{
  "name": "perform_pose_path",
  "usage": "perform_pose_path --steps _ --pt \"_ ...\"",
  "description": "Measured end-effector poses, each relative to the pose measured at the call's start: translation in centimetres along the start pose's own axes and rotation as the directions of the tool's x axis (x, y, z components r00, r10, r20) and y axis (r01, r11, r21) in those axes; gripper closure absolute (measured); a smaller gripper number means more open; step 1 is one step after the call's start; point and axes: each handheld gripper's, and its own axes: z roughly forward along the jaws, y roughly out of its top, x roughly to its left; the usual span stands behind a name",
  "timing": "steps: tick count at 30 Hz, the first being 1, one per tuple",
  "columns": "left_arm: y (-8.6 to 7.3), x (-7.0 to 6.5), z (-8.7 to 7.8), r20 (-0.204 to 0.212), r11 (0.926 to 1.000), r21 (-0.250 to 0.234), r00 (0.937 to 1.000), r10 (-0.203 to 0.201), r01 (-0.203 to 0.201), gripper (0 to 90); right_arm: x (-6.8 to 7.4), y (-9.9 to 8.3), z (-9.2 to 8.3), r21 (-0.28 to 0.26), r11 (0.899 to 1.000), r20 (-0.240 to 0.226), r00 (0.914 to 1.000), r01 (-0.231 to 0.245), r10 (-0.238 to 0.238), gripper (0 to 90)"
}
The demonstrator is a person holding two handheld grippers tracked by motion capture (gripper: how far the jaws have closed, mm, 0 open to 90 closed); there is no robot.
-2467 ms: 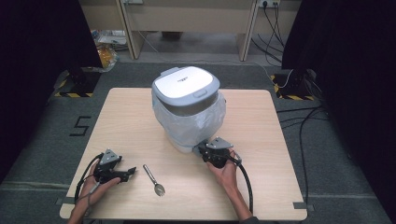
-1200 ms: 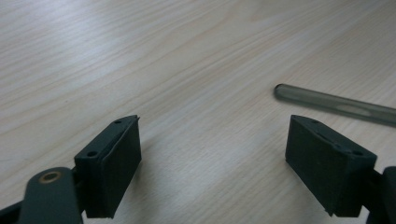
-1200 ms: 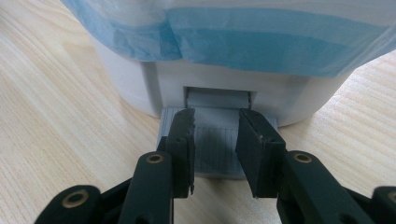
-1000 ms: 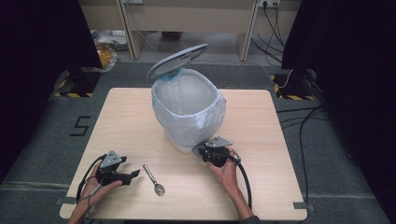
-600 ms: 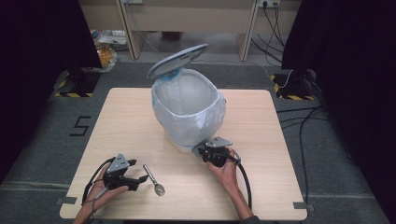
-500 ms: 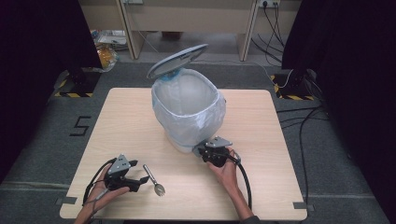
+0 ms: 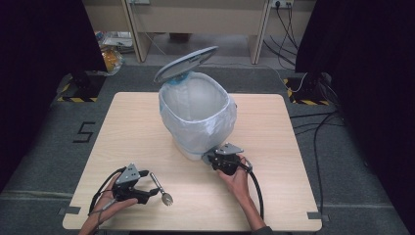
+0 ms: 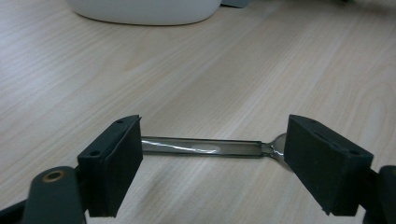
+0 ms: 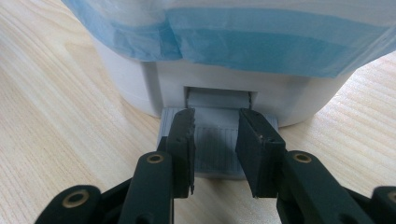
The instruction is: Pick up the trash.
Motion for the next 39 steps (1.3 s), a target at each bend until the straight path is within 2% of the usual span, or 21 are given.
perform_pose_path --steps 5,7,11,16,22,24,29,33,35,39 --pt "-0.1 -0.2 0.1 0.03 0.9999 0.005 0.9994 0.014 -0.015 20.1 0.0 0.0 0.0 0.0 1.0 0.0 1.0 0.002 -0.002 66.9" --pt "-0.1 -0.3 0.2 0.043 0.9989 0.014 0.9981 0.043 -0.044 20.6 0.0 0.0 0.0 0.0 1.0 -0.001 1.0 0.003 -0.003 66.9" --pt "0.4 -0.2 0.8 0.034 0.9961 0.021 0.9958 0.085 -0.085 21.0 0.0 0.0 0.0 0.0 1.0 -0.001 1.0 0.003 -0.003 66.9" --pt "1.1 -0.1 1.5 0.053 0.9926 0.034 0.992 0.114 -0.116 23.2 0.0 0.0 0.0 0.0 1.0 -0.002 1.0 0.003 -0.003 66.9" --pt "0.8 1.0 2.4 0.084 0.9967 0.026 0.9937 0.074 -0.077 28.3 0.0 0.0 0.0 0.0 1.0 -0.002 1.0 0.004 -0.004 66.9" --pt "0.6 1.3 2.4 0.09 0.9963 0.04 0.9933 0.072 -0.076 30.6 0.0 0.0 0.0 0.0 1.0 -0.002 1.0 0.004 -0.004 66.8" --pt "0.0 2.0 2.6 0.102 0.9976 0.057 0.9943 0.033 -0.039 31.1 0.0 0.0 0.0 0.001 1.0 -0.003 1.0 0.004 -0.004 66.9" --pt "-0.3 1.9 1.9 0.095 0.9965 0.076 0.9952 0.026 -0.034 30.6 0.0 0.0 0.0 0.0 1.0 -0.003 1.0 0.004 -0.004 66.8" --pt "-0.4 1.7 1.6 0.104 0.9959 0.086 0.9943 0.021 -0.03 30.4 0.0 0.0 0.0 0.0 1.0 -0.003 1.0 0.005 -0.005 66.9" --pt "-0.7 0.7 0.9 0.117 0.9928 0.11 0.9925 0.035 -0.048 30.5 0.0 0.0 0.0 0.0 1.0 -0.003 1.0 0.005 -0.005 66.8"
